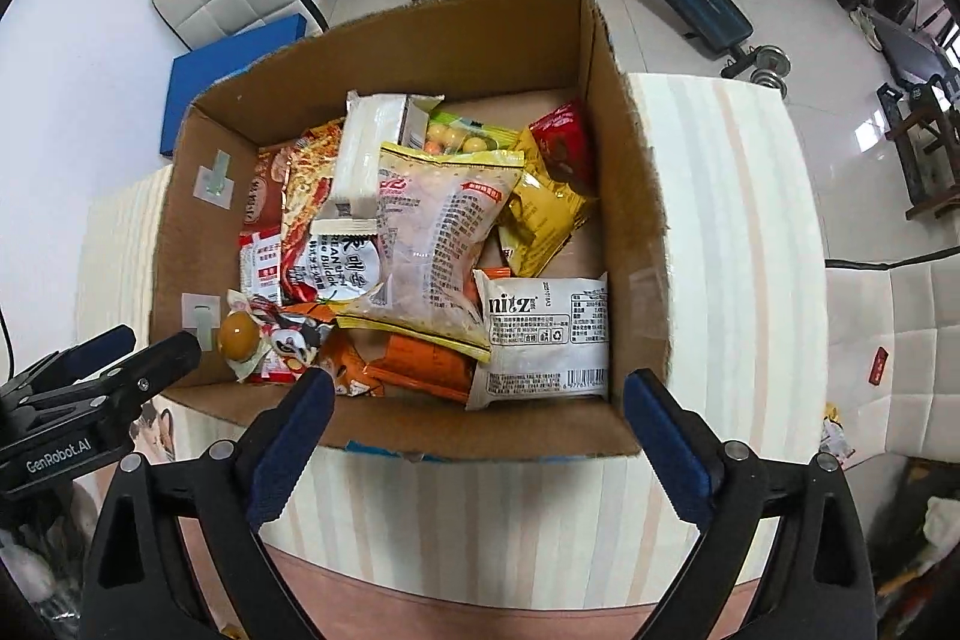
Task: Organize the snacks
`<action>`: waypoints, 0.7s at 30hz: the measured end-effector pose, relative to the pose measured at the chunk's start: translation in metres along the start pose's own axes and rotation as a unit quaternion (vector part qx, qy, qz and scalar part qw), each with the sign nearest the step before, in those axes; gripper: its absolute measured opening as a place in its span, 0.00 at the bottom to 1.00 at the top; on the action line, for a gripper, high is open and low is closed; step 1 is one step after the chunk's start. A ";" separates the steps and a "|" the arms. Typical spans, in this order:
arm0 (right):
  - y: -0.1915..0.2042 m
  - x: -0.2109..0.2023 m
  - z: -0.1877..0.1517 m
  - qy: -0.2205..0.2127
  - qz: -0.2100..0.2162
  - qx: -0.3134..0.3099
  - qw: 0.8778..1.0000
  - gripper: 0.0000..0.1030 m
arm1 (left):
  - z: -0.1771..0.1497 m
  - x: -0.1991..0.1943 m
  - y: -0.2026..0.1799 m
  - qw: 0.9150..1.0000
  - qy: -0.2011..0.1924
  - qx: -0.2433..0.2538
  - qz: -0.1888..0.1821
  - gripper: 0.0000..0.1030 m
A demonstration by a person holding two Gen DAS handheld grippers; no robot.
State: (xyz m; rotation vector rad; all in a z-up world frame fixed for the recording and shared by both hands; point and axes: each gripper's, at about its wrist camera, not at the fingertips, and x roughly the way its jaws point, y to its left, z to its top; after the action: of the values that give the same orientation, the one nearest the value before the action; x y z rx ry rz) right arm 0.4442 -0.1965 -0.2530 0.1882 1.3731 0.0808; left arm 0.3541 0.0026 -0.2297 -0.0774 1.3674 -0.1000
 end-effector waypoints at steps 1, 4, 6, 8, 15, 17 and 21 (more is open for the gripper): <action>0.000 -0.005 -0.001 -0.005 -0.002 0.000 1.000 0.96 | -0.002 -0.005 -0.001 1.000 -0.007 -0.002 -0.001 0.94; 0.001 -0.023 -0.008 -0.022 -0.002 0.002 1.000 0.96 | -0.009 -0.021 -0.006 1.000 -0.026 -0.001 -0.001 0.94; 0.001 -0.037 -0.014 -0.033 0.001 0.003 0.999 0.96 | -0.015 -0.034 -0.010 0.999 -0.041 0.001 0.000 0.94; 0.001 -0.050 -0.023 -0.045 0.002 0.003 0.999 0.96 | -0.023 -0.049 -0.015 0.998 -0.063 0.006 0.009 0.94; -0.001 -0.101 -0.065 -0.082 0.003 -0.002 0.997 0.96 | -0.059 -0.097 -0.025 0.994 -0.110 0.014 0.009 0.94; -0.001 -0.115 -0.079 -0.092 0.003 -0.004 0.996 0.96 | -0.073 -0.111 -0.028 0.992 -0.127 0.018 0.014 0.94; 0.003 -0.143 -0.109 -0.117 0.000 -0.009 0.993 0.97 | -0.105 -0.138 -0.033 0.987 -0.157 0.025 0.015 0.94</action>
State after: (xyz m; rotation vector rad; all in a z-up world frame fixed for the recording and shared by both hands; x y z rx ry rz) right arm 0.3093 -0.2082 -0.1346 0.1766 1.1382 0.0696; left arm 0.2232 -0.0136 -0.1125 -0.0286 1.0509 -0.0922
